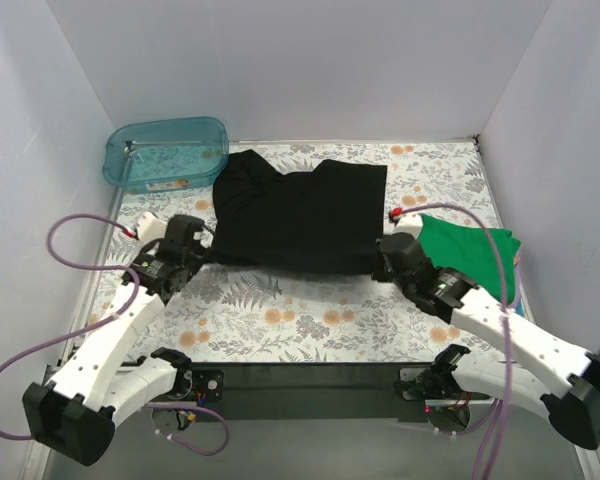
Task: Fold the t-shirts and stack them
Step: Flatten the tshirt out
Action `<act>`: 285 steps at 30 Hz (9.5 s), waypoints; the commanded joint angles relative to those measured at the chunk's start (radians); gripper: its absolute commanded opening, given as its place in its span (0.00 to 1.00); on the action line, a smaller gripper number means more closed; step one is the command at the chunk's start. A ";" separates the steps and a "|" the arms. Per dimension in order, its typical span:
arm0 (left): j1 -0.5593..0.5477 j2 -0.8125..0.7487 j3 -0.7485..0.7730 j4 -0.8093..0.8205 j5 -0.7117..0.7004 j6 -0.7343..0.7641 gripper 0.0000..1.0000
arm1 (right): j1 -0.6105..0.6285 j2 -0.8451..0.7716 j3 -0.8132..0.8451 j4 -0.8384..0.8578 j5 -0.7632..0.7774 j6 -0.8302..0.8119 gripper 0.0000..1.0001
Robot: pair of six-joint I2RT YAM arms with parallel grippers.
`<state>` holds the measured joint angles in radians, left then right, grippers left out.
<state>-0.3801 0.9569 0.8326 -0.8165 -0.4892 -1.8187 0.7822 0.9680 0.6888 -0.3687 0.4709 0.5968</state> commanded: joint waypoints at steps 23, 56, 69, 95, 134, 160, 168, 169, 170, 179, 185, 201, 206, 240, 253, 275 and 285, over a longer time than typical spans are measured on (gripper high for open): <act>0.000 -0.136 1.217 0.307 0.182 0.812 0.00 | 0.003 -0.129 1.167 -0.167 -0.457 -0.391 0.01; 0.208 0.959 0.572 1.088 0.288 1.022 0.00 | -0.557 0.867 0.788 0.231 -0.443 -0.393 0.01; 0.208 1.197 0.775 1.065 0.301 1.067 0.00 | -0.612 1.069 0.979 0.232 -0.437 -0.451 0.01; 0.207 1.120 0.646 1.234 0.383 1.237 0.00 | -0.638 0.983 0.939 0.217 -0.423 -0.473 0.01; 0.127 0.815 0.286 0.659 0.285 0.848 0.72 | -0.334 0.394 -0.080 0.397 -0.494 -0.178 0.98; 0.242 0.964 0.591 0.465 -0.187 0.710 0.27 | -0.334 0.457 -0.190 0.484 -0.492 -0.164 0.98; 0.271 1.091 0.841 0.231 -0.284 0.553 0.68 | -0.334 0.391 -0.201 0.475 -0.515 -0.170 0.98; 0.271 1.074 0.841 0.208 -0.260 0.527 0.69 | -0.333 0.380 -0.202 0.475 -0.518 -0.176 0.98; 0.271 1.057 0.835 0.206 -0.224 0.516 0.71 | -0.333 0.370 -0.202 0.475 -0.531 -0.196 0.98; 0.267 0.679 0.596 0.223 -0.112 0.398 0.86 | -0.328 0.212 -0.135 0.442 -0.592 -0.304 0.98; 0.261 0.497 0.318 0.539 0.357 0.590 0.91 | -0.321 0.187 -0.061 0.447 -0.599 -0.345 0.98; 0.184 0.856 0.313 0.724 0.369 0.648 0.91 | -0.452 0.671 0.359 0.295 -0.408 -0.330 0.98; 0.187 0.983 0.421 0.711 0.221 0.645 0.91 | -0.485 0.845 0.491 0.266 -0.451 -0.364 0.97; 0.218 1.169 0.749 0.694 0.442 0.728 0.92 | -0.575 1.128 0.930 0.113 -0.535 -0.459 0.98; 0.064 0.564 0.342 0.480 0.379 0.555 0.92 | -0.249 0.597 0.453 0.099 -0.358 -0.379 0.98; 0.004 0.337 -0.267 0.618 0.333 0.343 0.98 | -0.061 0.615 0.089 0.246 -0.241 -0.109 0.99; 0.015 0.724 -0.017 0.692 0.282 0.412 0.98 | -0.144 0.716 0.179 0.228 -0.241 -0.169 0.98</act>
<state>-0.3740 1.5867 0.7853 -0.0917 -0.1844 -1.4357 0.6617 1.6341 0.8619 -0.0856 0.2218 0.4557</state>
